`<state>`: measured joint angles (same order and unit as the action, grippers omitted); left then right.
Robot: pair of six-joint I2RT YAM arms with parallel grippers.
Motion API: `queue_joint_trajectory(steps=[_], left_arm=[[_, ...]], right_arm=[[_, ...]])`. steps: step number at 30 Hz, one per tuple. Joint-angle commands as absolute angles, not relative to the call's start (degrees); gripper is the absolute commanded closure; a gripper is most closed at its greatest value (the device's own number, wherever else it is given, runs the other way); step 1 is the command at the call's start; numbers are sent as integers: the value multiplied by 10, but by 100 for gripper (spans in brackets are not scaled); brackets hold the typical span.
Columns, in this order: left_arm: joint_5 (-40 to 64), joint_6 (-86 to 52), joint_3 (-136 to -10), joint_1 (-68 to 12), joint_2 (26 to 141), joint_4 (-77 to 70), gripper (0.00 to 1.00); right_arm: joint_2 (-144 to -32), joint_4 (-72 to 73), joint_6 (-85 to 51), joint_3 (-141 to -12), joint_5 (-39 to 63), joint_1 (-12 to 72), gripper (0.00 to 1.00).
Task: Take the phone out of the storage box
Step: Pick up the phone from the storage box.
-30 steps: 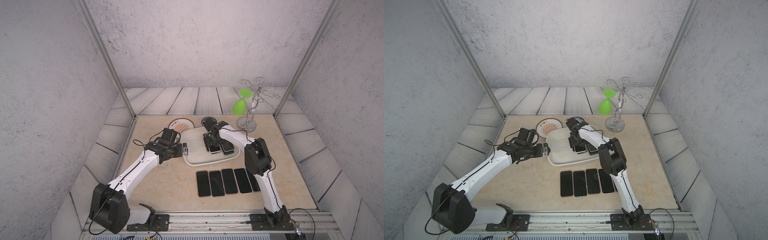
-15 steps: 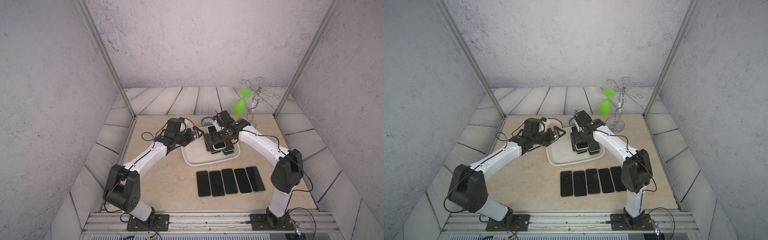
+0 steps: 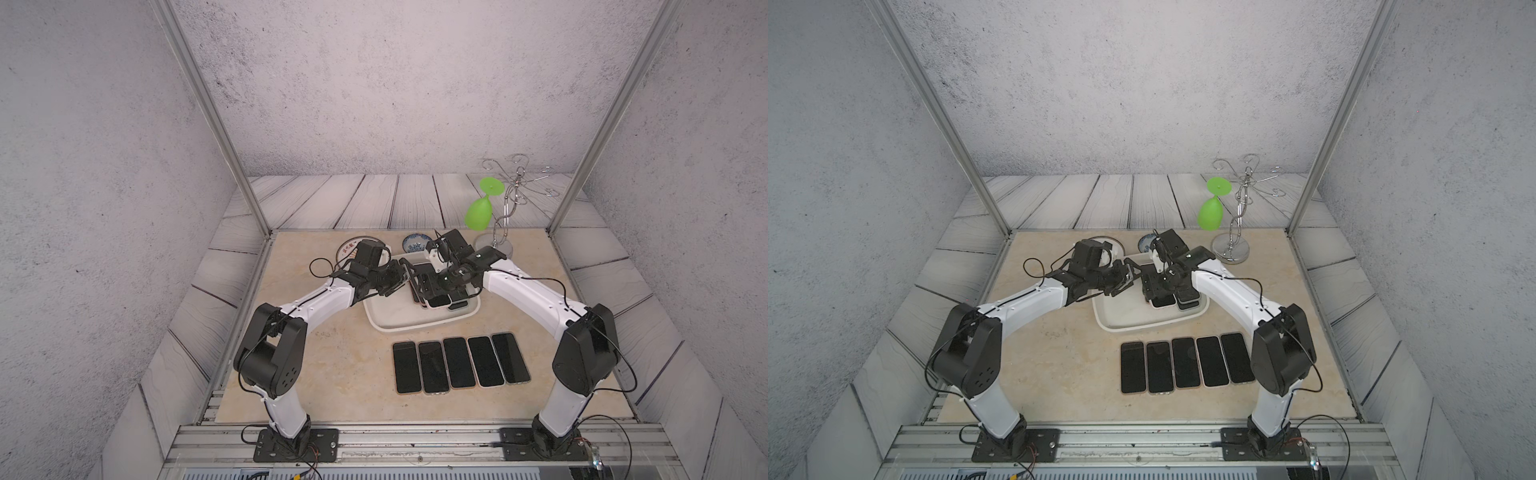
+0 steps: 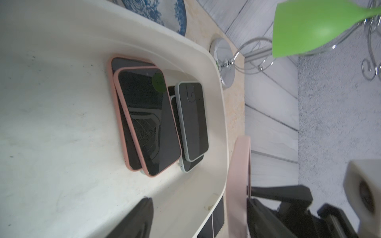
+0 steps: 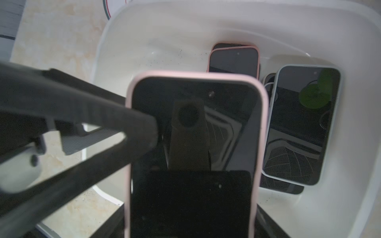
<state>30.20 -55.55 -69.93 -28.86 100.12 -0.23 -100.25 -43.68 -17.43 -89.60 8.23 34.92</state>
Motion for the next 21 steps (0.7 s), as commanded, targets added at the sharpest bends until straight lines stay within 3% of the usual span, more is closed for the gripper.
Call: queue_joint_trajectory(steps=[1, 4, 9, 13, 15, 17, 19, 20, 21], left_arm=[[300, -574, -727, -299, 1012, -28, 28], [292, -565, -741, -307, 1016, -12, 30], [289, -576, -723, -307, 1013, -34, 45], [287, -577, -719, -307, 1011, -37, 70], [289, -577, -720, -307, 1008, -37, 90], [293, -577, -719, -307, 1004, -38, 98], [307, -573, -714, -305, 997, -41, 100], [318, -568, -707, -302, 990, -43, 100], [330, -560, -694, -295, 977, -44, 100]], right_arm=[[-978, -401, -188, -892, 126, 349, 92], [-978, -404, -193, -891, 133, 348, 92], [-974, -399, -198, -886, 148, 349, 95], [-972, -395, -200, -883, 158, 349, 96], [-973, -399, -201, -885, 161, 349, 97], [-972, -400, -201, -885, 162, 349, 98], [-970, -403, -199, -886, 162, 349, 97], [-969, -409, -194, -890, 166, 348, 89], [-966, -420, -187, -895, 171, 348, 72]])
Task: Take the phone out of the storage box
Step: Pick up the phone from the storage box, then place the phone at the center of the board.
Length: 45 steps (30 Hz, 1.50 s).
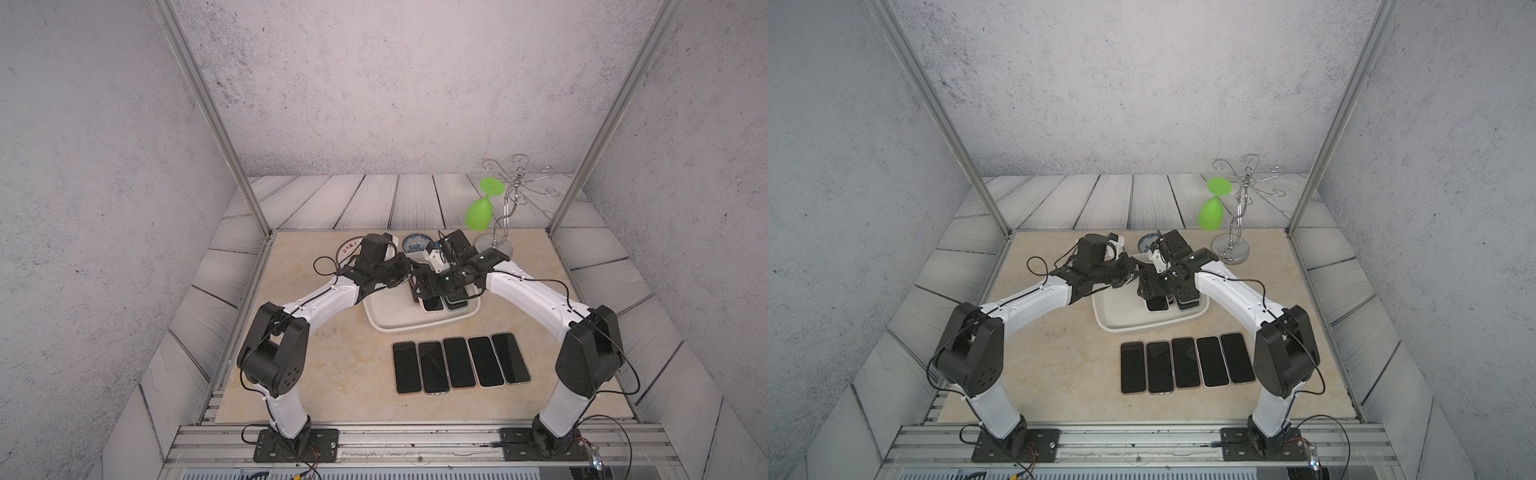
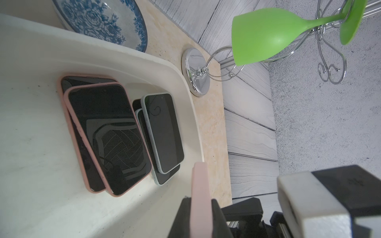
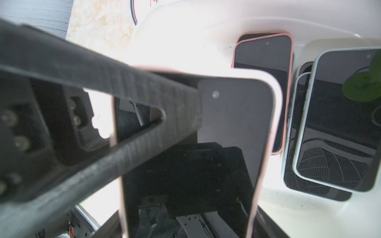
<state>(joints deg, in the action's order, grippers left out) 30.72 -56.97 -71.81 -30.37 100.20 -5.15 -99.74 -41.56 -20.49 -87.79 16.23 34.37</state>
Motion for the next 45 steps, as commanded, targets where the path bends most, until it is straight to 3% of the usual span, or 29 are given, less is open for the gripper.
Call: queue_joint_trajectory(steps=[1, 3, 4, 8, 12, 16, 23, 29, 45], left_arm=[[343, -550, -676, -287, 960, -43, 100], [368, -513, -630, -261, 907, -17, 100], [376, -487, -609, -248, 876, 7, 100], [311, -314, -543, -211, 701, 262, 100], [284, -271, -467, -204, 568, 369, 100], [272, -280, -417, -207, 534, 378, 100], [290, -264, -443, -208, 639, 358, 100], [335, -312, -385, -222, 726, 202, 100], [352, -362, -320, -227, 825, 31, 100]], right_arm=[[-962, -429, -182, -899, 173, 348, 56], [-944, -441, -166, -897, 169, 348, 29], [-931, -444, -159, -896, 166, 346, 23], [-884, -447, -127, -873, 179, 339, 11], [-869, -446, -128, -860, 203, 335, 10], [-875, -452, -131, -857, 228, 335, 10], [-874, -475, -116, -866, 228, 330, 10], [-874, -479, -110, -859, 226, 322, 10], [-926, -493, -90, -851, 231, 303, 10]])
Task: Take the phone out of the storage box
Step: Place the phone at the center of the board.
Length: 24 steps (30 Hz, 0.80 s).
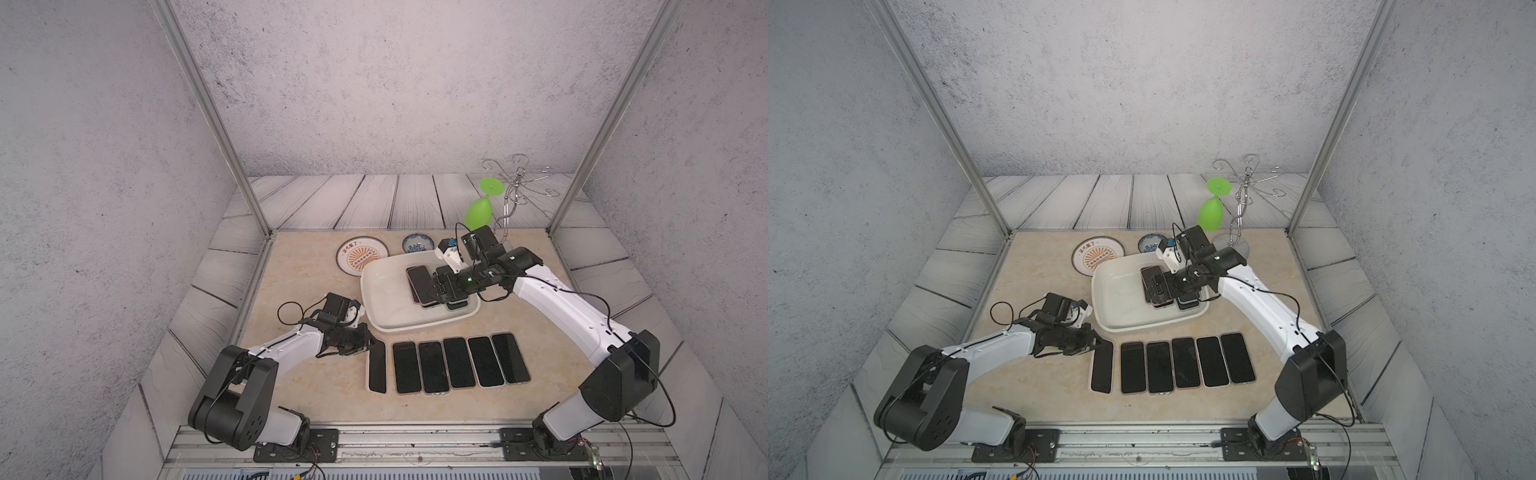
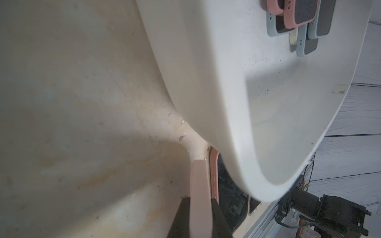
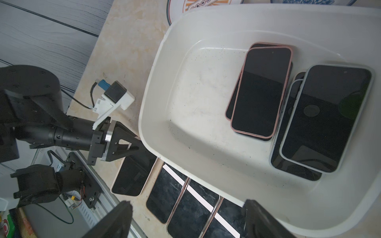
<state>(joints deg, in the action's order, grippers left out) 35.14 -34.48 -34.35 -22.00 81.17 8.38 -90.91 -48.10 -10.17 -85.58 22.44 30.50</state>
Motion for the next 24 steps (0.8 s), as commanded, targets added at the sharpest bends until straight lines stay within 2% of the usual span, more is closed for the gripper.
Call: queue_joint_trajectory(steps=[1, 19, 22, 23, 24], left_arm=[[350, -367, -318, -228, 828, 21, 100], [348, -449, -255, -229, 877, -140, 100], [350, -456, -245, -229, 893, -155, 100], [347, -452, -245, -229, 895, -148, 94], [343, -450, -244, -229, 898, -139, 84]], right_arm=[[-934, -493, -91, -851, 231, 303, 10], [-987, -492, -89, -854, 231, 303, 10], [-1003, -496, -94, -866, 206, 303, 9], [-1011, -500, -97, -874, 190, 303, 9], [-1022, -508, -100, -886, 170, 303, 9]])
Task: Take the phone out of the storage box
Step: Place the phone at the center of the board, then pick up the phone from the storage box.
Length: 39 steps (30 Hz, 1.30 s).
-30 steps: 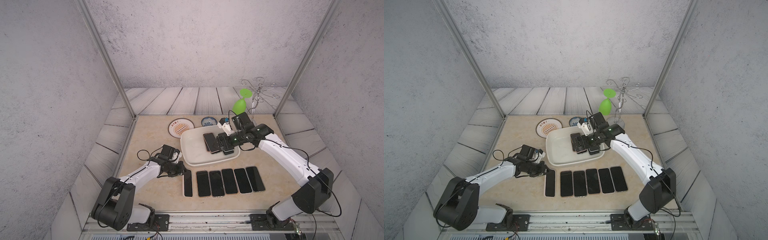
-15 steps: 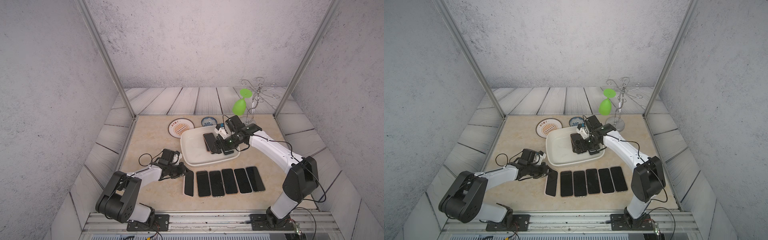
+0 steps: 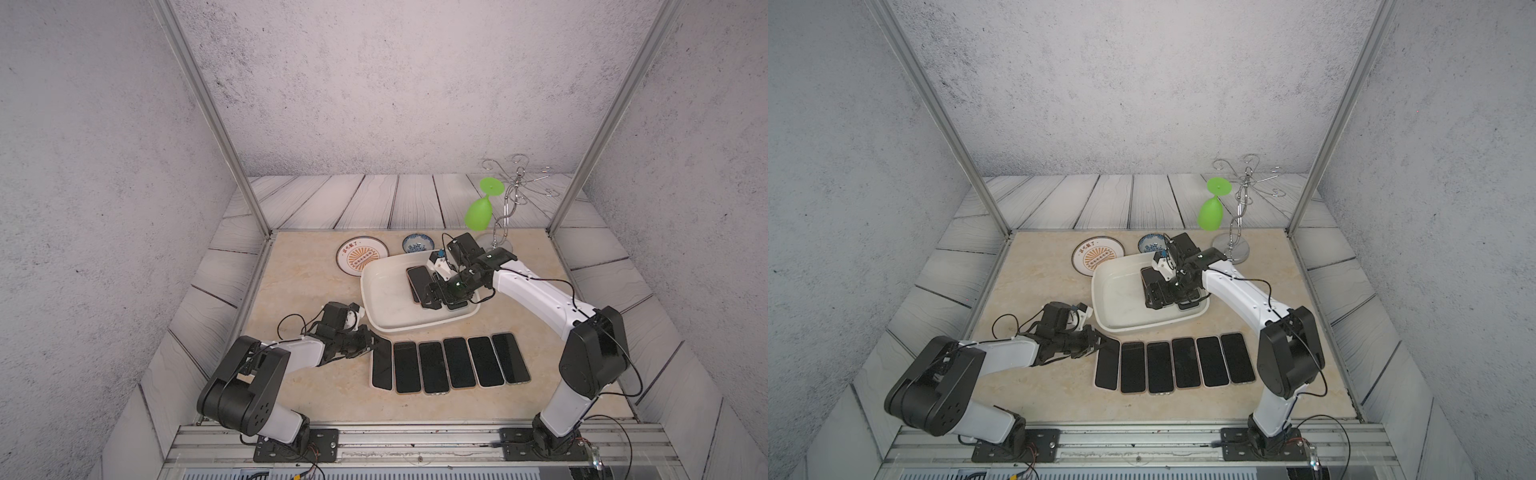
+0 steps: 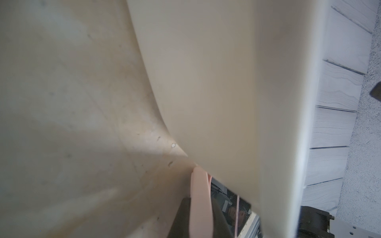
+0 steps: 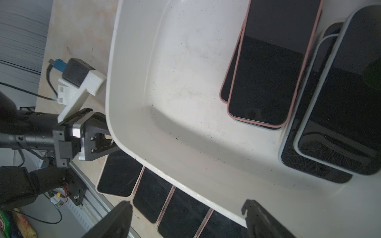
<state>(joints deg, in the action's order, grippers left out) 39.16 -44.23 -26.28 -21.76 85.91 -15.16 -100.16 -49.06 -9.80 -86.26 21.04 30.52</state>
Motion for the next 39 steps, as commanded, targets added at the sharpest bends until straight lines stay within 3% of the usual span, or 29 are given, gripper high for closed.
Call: queue_joint_trajectory(steps=[1, 4, 6, 9, 13, 14, 15, 39], left_arm=[[339, -447, -244, -229, 899, -130, 74], [324, -436, -249, -229, 897, -86, 45], [307, -428, -256, -229, 890, -45, 33], [288, -425, -260, -229, 875, -2, 23], [259, -417, -272, -229, 847, 67, 18], [249, -416, -274, -229, 840, 86, 4], [238, -414, -272, -229, 830, 104, 2], [200, -416, -282, -230, 634, 258, 2]], right_arm=[[-1034, -514, -102, -899, 152, 303, 9], [-1071, -520, -102, -932, 79, 303, 9], [-1097, -519, -91, -953, 57, 302, 9], [-1136, -517, -78, -989, 44, 304, 8], [-1179, -518, -58, -1035, 31, 307, 7], [-1188, -521, -55, -1043, 25, 307, 7], [-1196, -524, -48, -1051, 25, 308, 7], [-1335, -519, -41, -1114, 2, 310, 6]])
